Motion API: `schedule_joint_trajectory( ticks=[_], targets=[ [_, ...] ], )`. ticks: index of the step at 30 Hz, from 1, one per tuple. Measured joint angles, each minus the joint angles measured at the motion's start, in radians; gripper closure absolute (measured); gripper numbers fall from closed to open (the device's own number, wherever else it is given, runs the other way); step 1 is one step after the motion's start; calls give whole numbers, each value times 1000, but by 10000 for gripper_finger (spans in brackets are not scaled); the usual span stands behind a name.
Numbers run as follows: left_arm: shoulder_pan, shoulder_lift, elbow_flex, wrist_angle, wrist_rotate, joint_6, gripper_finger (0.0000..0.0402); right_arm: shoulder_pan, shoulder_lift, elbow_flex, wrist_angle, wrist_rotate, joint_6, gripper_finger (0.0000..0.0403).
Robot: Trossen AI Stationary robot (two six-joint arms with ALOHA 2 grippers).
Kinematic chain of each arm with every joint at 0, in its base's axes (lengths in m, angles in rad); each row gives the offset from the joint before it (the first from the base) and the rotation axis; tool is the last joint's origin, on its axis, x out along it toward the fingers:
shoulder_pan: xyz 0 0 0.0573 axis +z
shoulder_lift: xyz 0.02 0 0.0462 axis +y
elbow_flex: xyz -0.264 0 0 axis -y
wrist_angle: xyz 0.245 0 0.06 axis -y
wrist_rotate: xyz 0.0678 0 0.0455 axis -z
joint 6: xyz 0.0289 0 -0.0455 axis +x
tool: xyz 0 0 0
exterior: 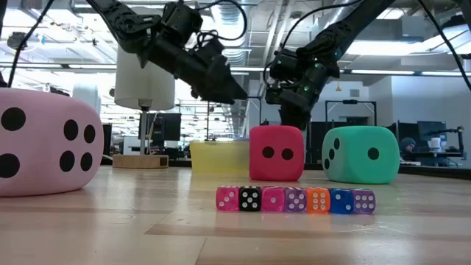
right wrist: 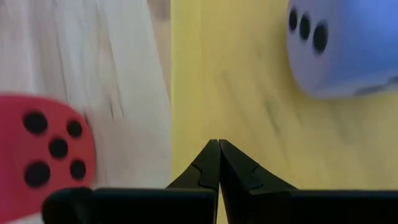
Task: Pick & Place Dice
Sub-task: Adjust the yellow bin
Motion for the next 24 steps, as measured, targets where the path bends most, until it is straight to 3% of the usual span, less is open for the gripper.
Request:
schedule_joint_trajectory(
  ticks=[17, 24],
  targets=[
    [0, -61, 0, -49, -31, 0, 14, 57, 0, 1, -259, 191, -71, 403],
    [1, -61, 0, -49, -31, 0, 14, 70, -34, 0, -192, 232, -120, 403]
  ],
)
